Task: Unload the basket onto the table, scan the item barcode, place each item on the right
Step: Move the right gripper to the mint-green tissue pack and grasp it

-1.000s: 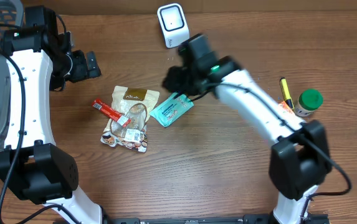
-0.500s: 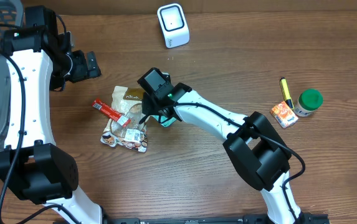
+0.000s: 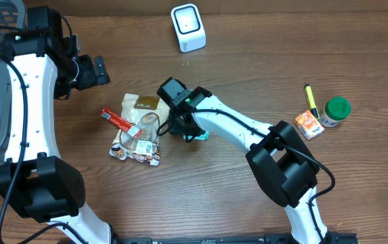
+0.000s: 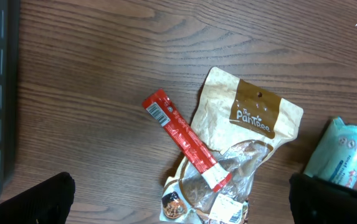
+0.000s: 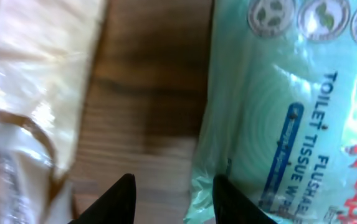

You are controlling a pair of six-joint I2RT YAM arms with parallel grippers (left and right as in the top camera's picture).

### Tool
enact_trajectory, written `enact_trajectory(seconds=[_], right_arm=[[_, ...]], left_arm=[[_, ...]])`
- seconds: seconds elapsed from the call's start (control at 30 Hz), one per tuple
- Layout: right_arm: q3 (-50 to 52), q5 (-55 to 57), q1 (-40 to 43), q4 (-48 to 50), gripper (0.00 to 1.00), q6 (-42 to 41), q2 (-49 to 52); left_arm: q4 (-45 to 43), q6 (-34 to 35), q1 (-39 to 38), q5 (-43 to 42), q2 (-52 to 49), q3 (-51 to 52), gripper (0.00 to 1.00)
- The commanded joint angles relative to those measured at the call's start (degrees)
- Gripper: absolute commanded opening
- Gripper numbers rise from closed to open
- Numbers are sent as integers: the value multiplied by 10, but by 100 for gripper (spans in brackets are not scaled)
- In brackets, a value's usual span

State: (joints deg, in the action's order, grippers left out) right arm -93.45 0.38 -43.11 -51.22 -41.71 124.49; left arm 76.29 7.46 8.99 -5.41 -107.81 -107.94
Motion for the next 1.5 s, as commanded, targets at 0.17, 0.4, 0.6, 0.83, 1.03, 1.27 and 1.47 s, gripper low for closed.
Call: enact_trajectory(seconds=[0.17, 0.4, 0.6, 0.83, 1.03, 1.27, 1.47], right_arm=[[-50, 0, 24, -89, 45, 124, -27], [-105, 0, 48, -149, 54, 176, -33], [-86, 25, 49, -149, 69, 217, -30], [-37, 82, 49, -112, 77, 221, -28], [12, 72, 49, -69, 78, 221, -28], [74, 64, 49, -13, 77, 221, -28], [65, 64, 50, -28, 61, 221, -31]], left_arm=[[-1, -7, -4, -4, 3, 1, 100], [-1, -7, -4, -4, 3, 1, 100], [-1, -7, -4, -4, 3, 1, 100], [-1, -7, -4, -4, 3, 1, 100], [-1, -7, -4, -4, 3, 1, 100], [-1, -7, -4, -4, 3, 1, 100], [-1, -7, -4, -4, 3, 1, 99]])
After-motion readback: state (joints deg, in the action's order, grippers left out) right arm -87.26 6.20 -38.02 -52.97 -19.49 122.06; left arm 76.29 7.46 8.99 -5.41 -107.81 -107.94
